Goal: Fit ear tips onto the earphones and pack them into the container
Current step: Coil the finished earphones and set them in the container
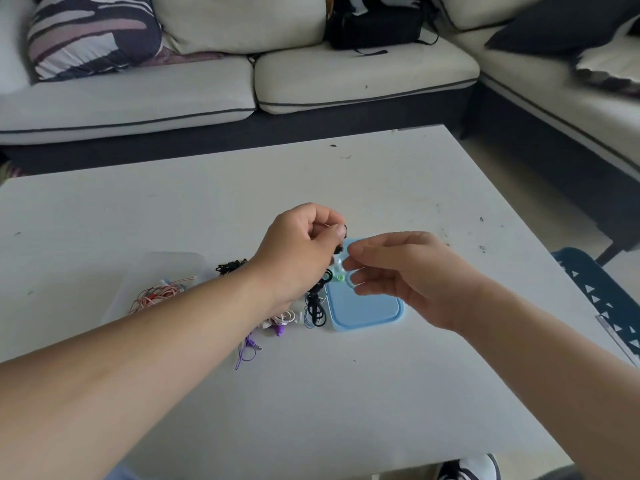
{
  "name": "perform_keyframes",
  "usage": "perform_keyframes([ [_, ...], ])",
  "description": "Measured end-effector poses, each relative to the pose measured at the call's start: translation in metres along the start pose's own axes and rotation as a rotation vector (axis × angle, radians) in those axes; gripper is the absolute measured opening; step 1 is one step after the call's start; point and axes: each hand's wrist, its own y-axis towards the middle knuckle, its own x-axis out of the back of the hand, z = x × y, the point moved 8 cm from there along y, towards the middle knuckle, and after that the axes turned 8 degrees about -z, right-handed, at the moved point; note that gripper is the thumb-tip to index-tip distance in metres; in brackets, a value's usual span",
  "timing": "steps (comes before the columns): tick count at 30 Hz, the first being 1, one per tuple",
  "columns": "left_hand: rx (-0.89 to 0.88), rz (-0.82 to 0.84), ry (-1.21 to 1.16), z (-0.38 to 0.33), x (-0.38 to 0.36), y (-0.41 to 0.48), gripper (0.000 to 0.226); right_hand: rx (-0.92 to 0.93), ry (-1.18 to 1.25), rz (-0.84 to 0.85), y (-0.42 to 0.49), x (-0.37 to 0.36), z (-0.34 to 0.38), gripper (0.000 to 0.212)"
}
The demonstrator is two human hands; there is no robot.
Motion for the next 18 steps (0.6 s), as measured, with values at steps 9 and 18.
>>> perform_keyframes([
  [9, 0.094, 0.066, 0.008, 0.019, -0.005, 0.002, 0.020, 0.104, -0.480, -0.468, 0.042, 0.069, -0.011, 0.018],
  [18, 0.106, 0.071, 0.034, 0.027, 0.001, 0.002, 0.019, 0.151, -0.850, -0.441, 0.079, 0.045, -0.025, 0.021],
])
